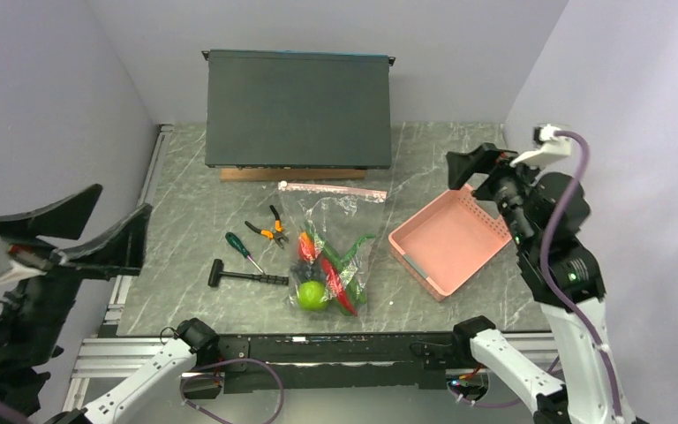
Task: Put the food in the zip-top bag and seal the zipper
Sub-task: Reset both arms
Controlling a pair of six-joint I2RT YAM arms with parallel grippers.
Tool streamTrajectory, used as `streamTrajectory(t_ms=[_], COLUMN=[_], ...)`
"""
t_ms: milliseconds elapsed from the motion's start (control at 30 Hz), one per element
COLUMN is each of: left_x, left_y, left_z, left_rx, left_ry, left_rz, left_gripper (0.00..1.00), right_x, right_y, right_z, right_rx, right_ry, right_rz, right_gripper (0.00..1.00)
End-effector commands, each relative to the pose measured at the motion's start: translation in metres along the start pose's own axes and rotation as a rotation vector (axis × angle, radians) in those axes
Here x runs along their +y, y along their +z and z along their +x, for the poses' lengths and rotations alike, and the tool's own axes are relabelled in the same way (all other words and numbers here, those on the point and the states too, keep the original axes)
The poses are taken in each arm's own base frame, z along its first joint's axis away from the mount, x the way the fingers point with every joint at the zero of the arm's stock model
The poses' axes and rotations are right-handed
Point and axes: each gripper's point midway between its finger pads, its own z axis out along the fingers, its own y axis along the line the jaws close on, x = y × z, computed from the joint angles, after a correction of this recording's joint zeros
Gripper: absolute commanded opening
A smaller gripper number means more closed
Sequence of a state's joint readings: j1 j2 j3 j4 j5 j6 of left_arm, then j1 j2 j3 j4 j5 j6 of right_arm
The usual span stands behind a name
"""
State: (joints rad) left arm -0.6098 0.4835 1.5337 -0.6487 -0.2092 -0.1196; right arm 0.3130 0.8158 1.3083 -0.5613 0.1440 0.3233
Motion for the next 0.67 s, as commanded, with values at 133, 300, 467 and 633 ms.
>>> streamTrajectory(t_ms=[133, 300, 467, 633], left_x=[0.013, 0.015, 0.017, 0.017], left_y=[-0.02, -0.021, -0.021, -0.02], left_z=[-0.039, -0.035, -0.03, -0.026], left_rx=[-0.173, -0.159, -0.147, -0.135], left_ry=[-0.008, -0.01, -0.017, -0.025], left_rz=[-0.051, -0.061, -0.074, -0.072], left_gripper=[1.0, 1.0, 1.0, 1.0], right_x=[-0.01, -0.004, -0.006, 0.006], right_y=[-0.044, -0.062, -0.063, -0.06], right_z=[-0.048, -0.063, -0.067, -0.061], right_rx=[-0.169, -0.247, -0.237, -0.227], right_ry=[0.005, 0.018, 0.035, 0.018], right_rz=[0.051, 0.001, 0.026, -0.05], right_gripper=[1.0, 1.0, 1.0, 1.0])
